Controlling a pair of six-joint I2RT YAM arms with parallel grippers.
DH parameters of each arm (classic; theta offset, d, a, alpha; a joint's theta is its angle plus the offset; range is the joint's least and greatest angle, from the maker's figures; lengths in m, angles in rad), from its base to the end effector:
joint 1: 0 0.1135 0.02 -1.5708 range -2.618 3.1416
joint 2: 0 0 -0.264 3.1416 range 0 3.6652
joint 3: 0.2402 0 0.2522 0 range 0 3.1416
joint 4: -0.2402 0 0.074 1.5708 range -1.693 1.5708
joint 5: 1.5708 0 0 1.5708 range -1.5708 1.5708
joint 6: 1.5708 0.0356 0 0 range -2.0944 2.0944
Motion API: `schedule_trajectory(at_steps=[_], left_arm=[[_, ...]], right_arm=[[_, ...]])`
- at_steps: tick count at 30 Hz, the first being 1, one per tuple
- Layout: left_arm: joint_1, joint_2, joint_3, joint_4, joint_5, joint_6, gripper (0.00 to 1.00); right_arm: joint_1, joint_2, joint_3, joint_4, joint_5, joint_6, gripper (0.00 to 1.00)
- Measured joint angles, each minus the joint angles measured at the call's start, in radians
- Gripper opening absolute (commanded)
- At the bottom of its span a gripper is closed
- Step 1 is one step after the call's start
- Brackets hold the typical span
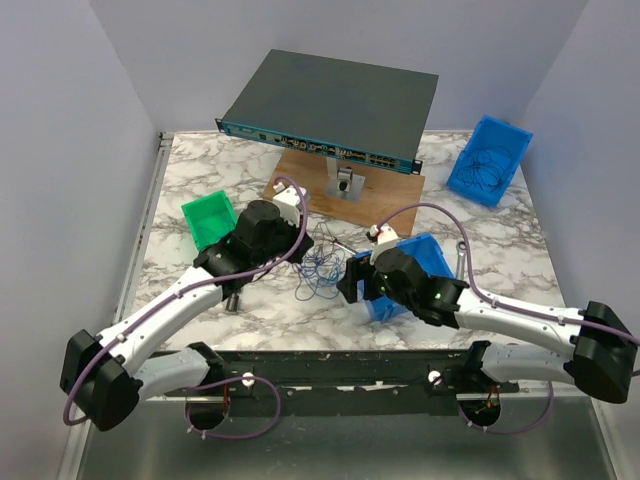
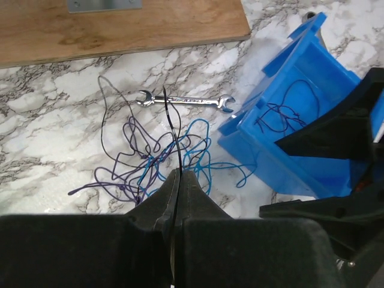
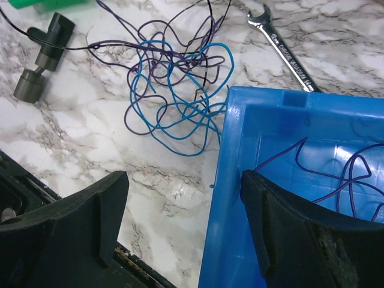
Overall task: Untangle the cables
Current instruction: Untie the cable.
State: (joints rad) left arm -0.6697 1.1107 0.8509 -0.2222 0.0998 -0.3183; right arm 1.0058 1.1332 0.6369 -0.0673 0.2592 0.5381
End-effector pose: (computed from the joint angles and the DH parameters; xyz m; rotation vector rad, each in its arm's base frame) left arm 0.1953 -0.1591 0.2944 0.4351 2.0827 -0.7040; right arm 0.1382 0.2010 0.2308 -0.3521 2.1520 0.6328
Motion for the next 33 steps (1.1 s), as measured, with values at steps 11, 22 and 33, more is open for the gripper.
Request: schedule_trajectory(at_steps=[11,22,33], left_arm=[[0.000,-0.160,0.023,-0.097,0.037,-0.010,0.00],[0.000,-0.164,0.072,-0.148,0.042,0.004,0.00],[0.000,-0.204,0.156,-0.252,-0.066,0.027,0.00]], right_arm=[[0.000,0.079,0.044,0.035,-0.125,-0.037,0.89],[0.000,0.085,0.095,-0.021,0.025,-0.039,0.90],[0.000,0.146,0.152,-0.211,0.175,0.014,0.64]])
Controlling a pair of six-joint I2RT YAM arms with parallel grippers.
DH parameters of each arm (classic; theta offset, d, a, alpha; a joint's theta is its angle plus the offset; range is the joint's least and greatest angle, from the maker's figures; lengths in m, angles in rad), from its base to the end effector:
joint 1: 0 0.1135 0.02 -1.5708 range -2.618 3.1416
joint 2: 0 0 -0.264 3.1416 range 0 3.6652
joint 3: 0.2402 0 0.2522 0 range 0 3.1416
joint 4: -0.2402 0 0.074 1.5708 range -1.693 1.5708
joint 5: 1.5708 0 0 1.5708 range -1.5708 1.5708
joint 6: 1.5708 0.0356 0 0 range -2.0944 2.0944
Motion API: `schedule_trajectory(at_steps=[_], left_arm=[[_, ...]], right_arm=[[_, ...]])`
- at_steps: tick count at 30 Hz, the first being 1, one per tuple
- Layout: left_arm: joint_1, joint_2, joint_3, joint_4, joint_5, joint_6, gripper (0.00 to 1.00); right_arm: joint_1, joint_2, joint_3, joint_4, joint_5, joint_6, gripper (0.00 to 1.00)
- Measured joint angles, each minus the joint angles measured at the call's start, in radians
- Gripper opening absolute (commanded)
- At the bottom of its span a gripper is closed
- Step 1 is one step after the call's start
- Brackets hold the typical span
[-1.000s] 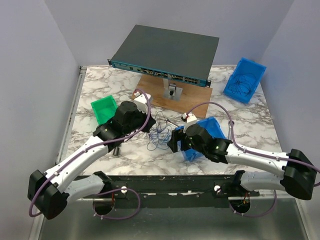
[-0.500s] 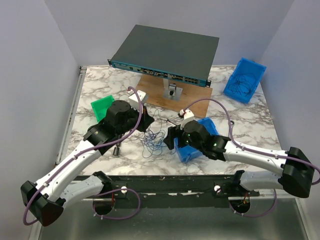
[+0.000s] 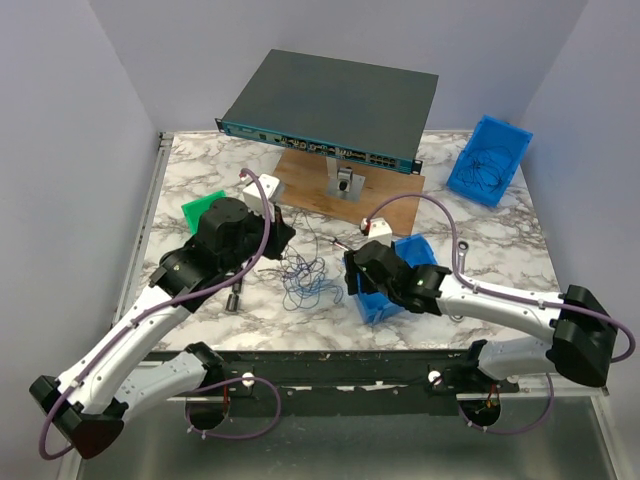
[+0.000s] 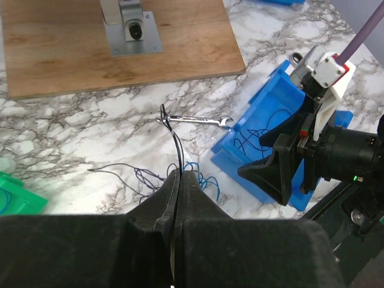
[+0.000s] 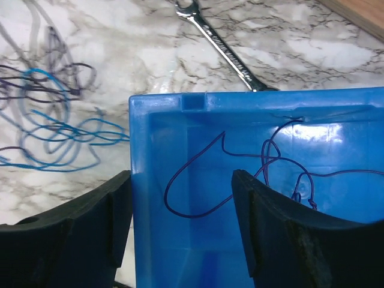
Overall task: Untangle the cables
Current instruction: Untie the cable.
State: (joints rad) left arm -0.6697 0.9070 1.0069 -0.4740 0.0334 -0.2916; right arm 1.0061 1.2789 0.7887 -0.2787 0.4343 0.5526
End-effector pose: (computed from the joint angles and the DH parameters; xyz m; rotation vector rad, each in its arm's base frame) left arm 0.1538 -0.1233 0.3655 0.3990 1.9641 -0.6614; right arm 0.1544 0.2157 0.2300 -0.3025 2.2530 0.3191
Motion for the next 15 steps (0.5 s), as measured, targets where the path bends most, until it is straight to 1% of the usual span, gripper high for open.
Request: schedule_trajectory(at_steps=[1,4,5,8,9,12,13,14,15], left_arm=[[0.000,-0.005,0.009,-0.007,-0.009,0.002,0.00],[0.000,-0.016,0.023,-0.028,-0.029,0.005,0.00],[0.000,-0.019,0.024,-0.034,-0.032,0.007,0.00],[0.000,-0.031,0.027,-0.048,-0.042,0.010,0.00],[0.000,-0.035,0.027,-0.051,-0.045,0.011,0.00],[0.000,-0.041,0.031,-0.061,-0.048,0.014,0.00],[0.000,-0.042,0.032,-0.063,-0.049,0.016,0.00],[0.000,-0.042,0.033,-0.066,-0.049,0.016,0.00],[0.000,-0.044,0.033,-0.070,-0.048,0.018,0.00]], right_arm=[[0.002,0.011,0.007,-0.011,0.010,0.007,0.60],[-0.006,0.038,0.021,-0.037,0.029,0.026,0.42],[-0.014,0.046,0.027,-0.045,0.032,0.025,0.38],[-0.063,0.069,0.046,-0.059,0.034,0.019,0.20],[-0.085,0.082,0.062,-0.064,0.032,0.013,0.19],[-0.159,0.144,0.136,-0.076,0.037,-0.013,0.19],[-0.184,0.167,0.164,-0.076,0.037,-0.018,0.21],[-0.206,0.190,0.191,-0.076,0.036,-0.021,0.27],[-0.227,0.211,0.216,-0.075,0.035,-0.023,0.42]])
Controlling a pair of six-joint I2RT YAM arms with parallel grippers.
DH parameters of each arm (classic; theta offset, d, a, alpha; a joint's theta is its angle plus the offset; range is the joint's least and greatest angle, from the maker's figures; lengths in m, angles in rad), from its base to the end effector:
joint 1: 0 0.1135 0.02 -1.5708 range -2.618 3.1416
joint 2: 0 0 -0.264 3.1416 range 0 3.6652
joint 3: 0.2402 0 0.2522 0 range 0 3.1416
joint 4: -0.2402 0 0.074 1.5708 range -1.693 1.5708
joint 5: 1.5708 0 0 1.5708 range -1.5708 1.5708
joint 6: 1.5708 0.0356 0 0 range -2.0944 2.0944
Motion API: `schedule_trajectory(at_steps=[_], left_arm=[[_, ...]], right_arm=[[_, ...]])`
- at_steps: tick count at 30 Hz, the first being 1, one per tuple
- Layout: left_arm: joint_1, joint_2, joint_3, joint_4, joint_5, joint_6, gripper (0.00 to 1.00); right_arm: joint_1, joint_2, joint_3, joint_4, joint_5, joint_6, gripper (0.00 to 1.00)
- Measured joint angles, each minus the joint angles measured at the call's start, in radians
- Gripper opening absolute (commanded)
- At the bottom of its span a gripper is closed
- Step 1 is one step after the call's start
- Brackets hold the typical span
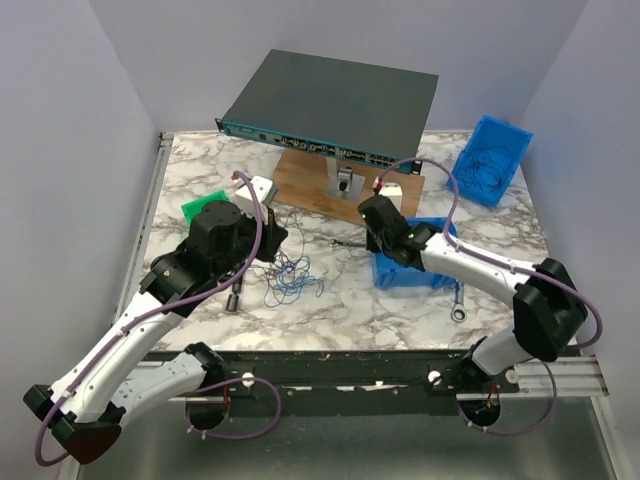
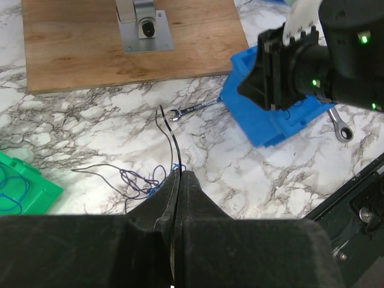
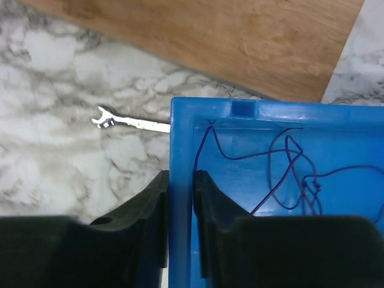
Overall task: Untangle the cables
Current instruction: Untie the cable.
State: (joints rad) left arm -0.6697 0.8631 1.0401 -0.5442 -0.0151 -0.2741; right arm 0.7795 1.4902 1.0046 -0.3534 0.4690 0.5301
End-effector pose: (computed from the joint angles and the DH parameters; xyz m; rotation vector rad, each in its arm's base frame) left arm 0.1424 -0.1121 0.3770 0.3805 1.9506 -0.6071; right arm 0.2347 0.2093 0.2367 -0.0768 2.2972 0.1004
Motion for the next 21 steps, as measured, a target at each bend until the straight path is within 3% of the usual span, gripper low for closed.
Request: schedule_trajectory(at_steps=[1,2,4,10,15,21], left_arm=[[0.000,-0.001,0.000,-0.003,0.000,0.002,0.00],[0.000,-0.003,0.000,-0.006,0.000,0.004,0.00],[0.000,-0.005,0.000,-0.007,0.003,0.010,0.00],[0.000,-0.008,0.000,-0.016,0.048,0.039,0.00],[0.000,-0.008,0.000,-0.025,0.078,0.051,0.00],[0.000,-0.016,0.030,-0.031,0.091,0.066,0.00]], right_arm=[[-0.019,0.019,0.023,0.000,-0.006,0.000,0.65],[-0.036,0.034,0.040,0.000,-0.019,0.005,0.76],[-0.056,0.045,0.061,0.007,-0.049,-0.001,0.84],[-0.056,-0.042,0.063,0.018,-0.193,-0.074,0.86],[-0.044,-0.214,0.006,0.068,-0.440,-0.141,0.86],[0.129,-0.231,-0.011,0.210,-0.579,-0.166,0.86]])
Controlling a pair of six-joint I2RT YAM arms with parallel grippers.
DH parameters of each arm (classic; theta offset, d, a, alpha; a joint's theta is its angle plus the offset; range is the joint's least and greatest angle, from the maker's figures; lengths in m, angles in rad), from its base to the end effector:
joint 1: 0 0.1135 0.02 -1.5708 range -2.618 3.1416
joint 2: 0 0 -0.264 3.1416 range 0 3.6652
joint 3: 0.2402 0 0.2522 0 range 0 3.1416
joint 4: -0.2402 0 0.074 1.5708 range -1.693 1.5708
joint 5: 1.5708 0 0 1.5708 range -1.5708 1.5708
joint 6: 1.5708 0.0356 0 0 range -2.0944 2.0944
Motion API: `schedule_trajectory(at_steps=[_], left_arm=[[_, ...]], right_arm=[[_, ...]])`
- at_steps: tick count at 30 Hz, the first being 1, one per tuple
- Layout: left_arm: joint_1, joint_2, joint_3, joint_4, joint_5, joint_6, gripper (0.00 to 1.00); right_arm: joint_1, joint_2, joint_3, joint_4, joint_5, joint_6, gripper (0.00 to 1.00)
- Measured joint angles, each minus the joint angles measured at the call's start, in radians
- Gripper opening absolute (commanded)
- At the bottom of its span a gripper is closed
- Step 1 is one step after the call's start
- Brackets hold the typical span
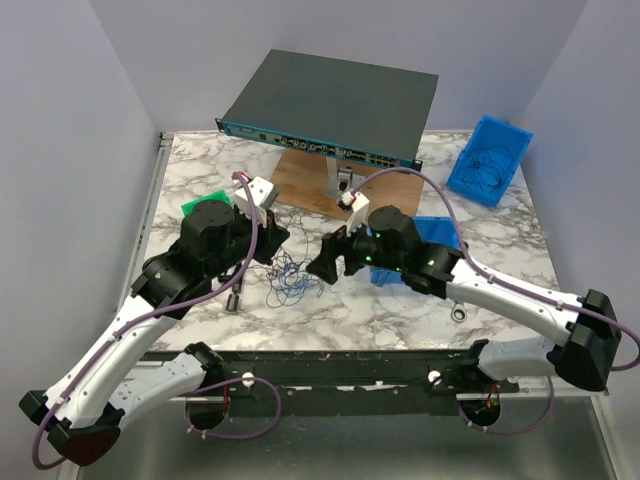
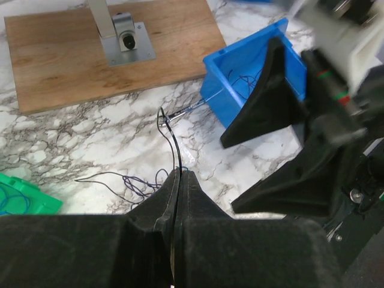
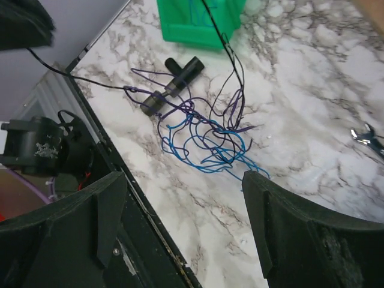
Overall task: Untangle the cables
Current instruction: Untie the cable.
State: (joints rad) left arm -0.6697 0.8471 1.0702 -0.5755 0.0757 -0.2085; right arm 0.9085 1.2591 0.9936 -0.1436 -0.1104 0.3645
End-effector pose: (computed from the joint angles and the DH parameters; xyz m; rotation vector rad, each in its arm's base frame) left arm 0.1344 -0.1099 0.3862 0.5030 1.9138 -0.6546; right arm 0.1762 0.2323 0.3149 -0.6372 2.0012 0.9121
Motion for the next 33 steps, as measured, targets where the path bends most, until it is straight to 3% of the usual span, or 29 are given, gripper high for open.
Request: schedule_trajectory(at_steps=[17,26,33], left_arm=[[0.000,-0.012,0.206,-0.056,-0.024,-0.001,0.00],[0.000,0.023,0.269,-0.090,0.007,-0.001,0.00],[0.000,0.069,0.276,-0.133,0.093,0.003,0.00]], right_arm=[[0.092,0.124,-0.322,0.472,-0.026,0.062,0.89],[0.106,0.101,-0.315,0.551,0.017,0.015,0.94],[0.106,0.075,-0.187,0.539,0.019,-0.087,0.96]])
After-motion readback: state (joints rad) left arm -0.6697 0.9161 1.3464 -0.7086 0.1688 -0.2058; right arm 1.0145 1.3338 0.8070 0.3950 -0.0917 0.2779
